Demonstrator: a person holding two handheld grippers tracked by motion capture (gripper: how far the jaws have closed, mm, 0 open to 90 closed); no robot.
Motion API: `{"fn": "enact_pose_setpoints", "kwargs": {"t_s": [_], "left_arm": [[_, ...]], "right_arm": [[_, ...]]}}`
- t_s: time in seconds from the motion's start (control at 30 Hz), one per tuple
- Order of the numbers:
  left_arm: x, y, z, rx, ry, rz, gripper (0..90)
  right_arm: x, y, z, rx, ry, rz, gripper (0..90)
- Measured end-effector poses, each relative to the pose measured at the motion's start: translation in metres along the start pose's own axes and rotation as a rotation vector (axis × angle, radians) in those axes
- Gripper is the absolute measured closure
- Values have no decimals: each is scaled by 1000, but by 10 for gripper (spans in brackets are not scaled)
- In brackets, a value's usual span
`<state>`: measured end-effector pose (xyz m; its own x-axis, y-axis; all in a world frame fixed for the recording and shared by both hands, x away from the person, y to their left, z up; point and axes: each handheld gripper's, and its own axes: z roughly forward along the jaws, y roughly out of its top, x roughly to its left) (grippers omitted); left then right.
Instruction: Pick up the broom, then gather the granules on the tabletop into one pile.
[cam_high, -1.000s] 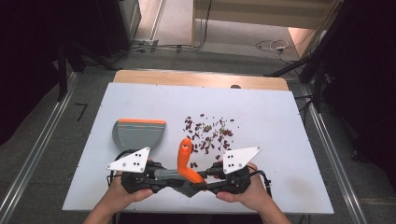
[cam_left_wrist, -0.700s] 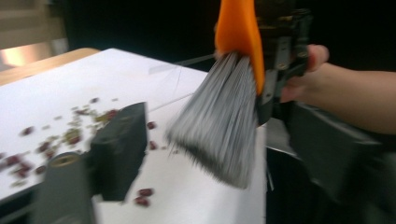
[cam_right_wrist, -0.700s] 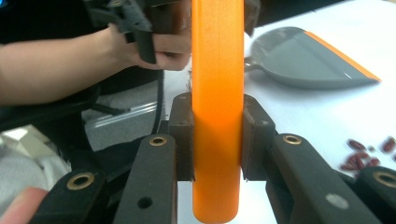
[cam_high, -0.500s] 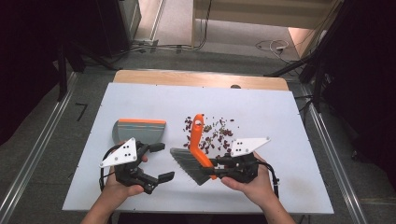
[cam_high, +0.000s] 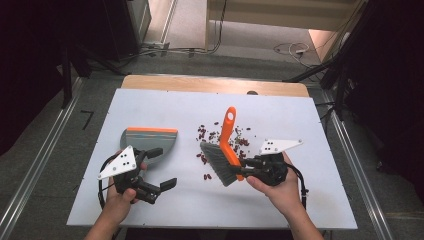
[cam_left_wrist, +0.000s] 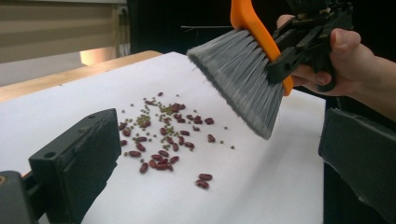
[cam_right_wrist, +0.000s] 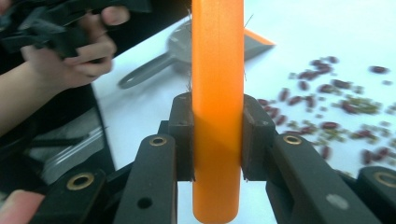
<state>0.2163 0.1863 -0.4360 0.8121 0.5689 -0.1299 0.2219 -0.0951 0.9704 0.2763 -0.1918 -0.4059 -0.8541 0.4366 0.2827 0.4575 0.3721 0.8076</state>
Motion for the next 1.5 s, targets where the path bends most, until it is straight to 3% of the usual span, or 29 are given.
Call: {"fn": "enact_pose_setpoints", "kwargs": {"t_s": [0.17, 0.43, 0.5, 0.63, 0.73, 0.87, 1.0, 1.23, 1.33, 1.5], "left_arm": [[4, -4, -5, 5, 20, -10, 0], [8, -9, -12, 15, 47, -27, 0], [9, -10, -15, 13, 55, -34, 0], [12, -12, -18, 6, 62, -48, 0], [13, -13, -19, 9, 66, -50, 0], [14, -14, -19, 9, 70, -53, 0], [14, -15, -19, 9, 73, -54, 0], [14, -16, -18, 17, 70, -53, 0], [15, -17, -18, 18, 70, -55, 0], [15, -17, -18, 19, 68, -55, 0]], "right_arm": [[-14, 1, -11, -17, -69, 52, 688], [-32, 7, -24, -1, -178, 58, 687], [-39, 10, -27, -5, -228, 52, 687], [-58, 17, -30, -3, -291, 94, 687], [-71, 25, -28, 40, -361, 91, 687], [-92, 34, -23, 83, -412, 108, 687], [-107, 42, -13, 168, -467, 104, 687], [-127, 51, -6, 264, -543, 109, 687], [-133, 52, -5, 319, -602, 92, 687], [-141, 52, 1, 377, -639, 99, 687]]}}
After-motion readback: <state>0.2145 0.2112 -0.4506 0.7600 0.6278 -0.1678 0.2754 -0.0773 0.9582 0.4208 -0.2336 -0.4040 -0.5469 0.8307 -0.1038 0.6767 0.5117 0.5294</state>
